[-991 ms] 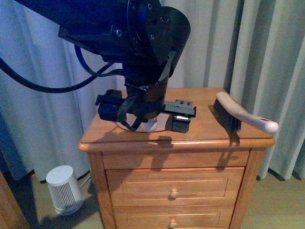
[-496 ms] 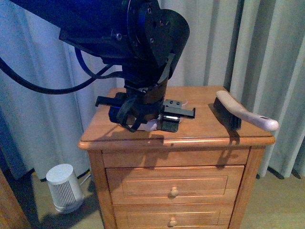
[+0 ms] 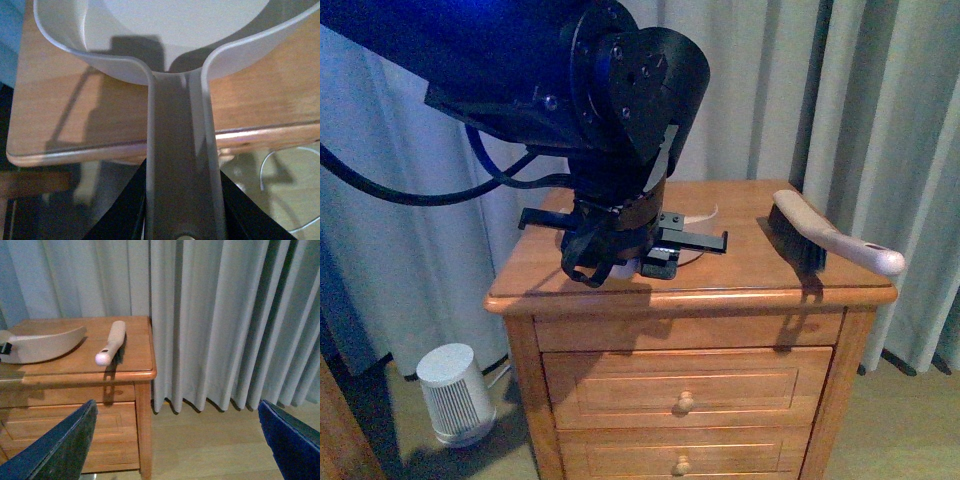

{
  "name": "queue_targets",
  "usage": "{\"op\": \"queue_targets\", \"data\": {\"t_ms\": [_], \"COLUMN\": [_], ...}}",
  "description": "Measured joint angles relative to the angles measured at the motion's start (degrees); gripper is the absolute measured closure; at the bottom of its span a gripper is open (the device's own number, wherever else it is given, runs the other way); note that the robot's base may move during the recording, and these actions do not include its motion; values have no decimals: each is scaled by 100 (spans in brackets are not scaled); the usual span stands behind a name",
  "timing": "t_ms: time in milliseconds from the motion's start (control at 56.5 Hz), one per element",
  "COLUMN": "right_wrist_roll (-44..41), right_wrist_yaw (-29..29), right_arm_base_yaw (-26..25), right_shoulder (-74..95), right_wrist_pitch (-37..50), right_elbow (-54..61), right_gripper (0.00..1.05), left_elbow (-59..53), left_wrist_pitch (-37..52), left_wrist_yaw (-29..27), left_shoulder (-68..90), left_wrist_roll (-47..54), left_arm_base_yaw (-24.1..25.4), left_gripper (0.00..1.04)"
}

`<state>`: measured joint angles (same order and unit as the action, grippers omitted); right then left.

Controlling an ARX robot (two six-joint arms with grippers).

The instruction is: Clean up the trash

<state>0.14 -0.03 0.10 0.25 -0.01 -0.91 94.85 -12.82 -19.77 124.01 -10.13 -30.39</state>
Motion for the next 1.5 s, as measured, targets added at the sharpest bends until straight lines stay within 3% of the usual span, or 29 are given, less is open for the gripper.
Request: {"op": "queue_targets", "data": {"t_ms": [319,566,708,956,1221,1327,1504], "right_wrist_roll": [0,0,0,0,0,0,0], "right_wrist_yaw": [0,0,0,0,0,0,0], "right_arm_base_yaw": [0,0,0,0,0,0,0], "right_shoulder": [0,0,0,0,0,0,0], "right_wrist_pitch": [0,0,0,0,0,0,0], "right_elbow": [0,0,0,0,0,0,0], "right_gripper": [7,7,7,7,7,7,7], "left_elbow": [-2022,-3926,-4942,-6220,-6964,-7224,-7534], "left_wrist_pitch": [2627,3609,3571,2470,1515,1158,1158], "left_wrist_yaw": [205,638,970,2087,3407,3788,3954], "left_shoulder": [-2358,-4395,-5744,-8362,-10096,-10640,-10863], "left_wrist_roll": [1126,1969,2149,2072,1952,1923,1908], "left_arm_base_yaw": [22,428,920,2465,4041,4389,4570], "left_gripper": [77,77,77,77,77,77,78]}}
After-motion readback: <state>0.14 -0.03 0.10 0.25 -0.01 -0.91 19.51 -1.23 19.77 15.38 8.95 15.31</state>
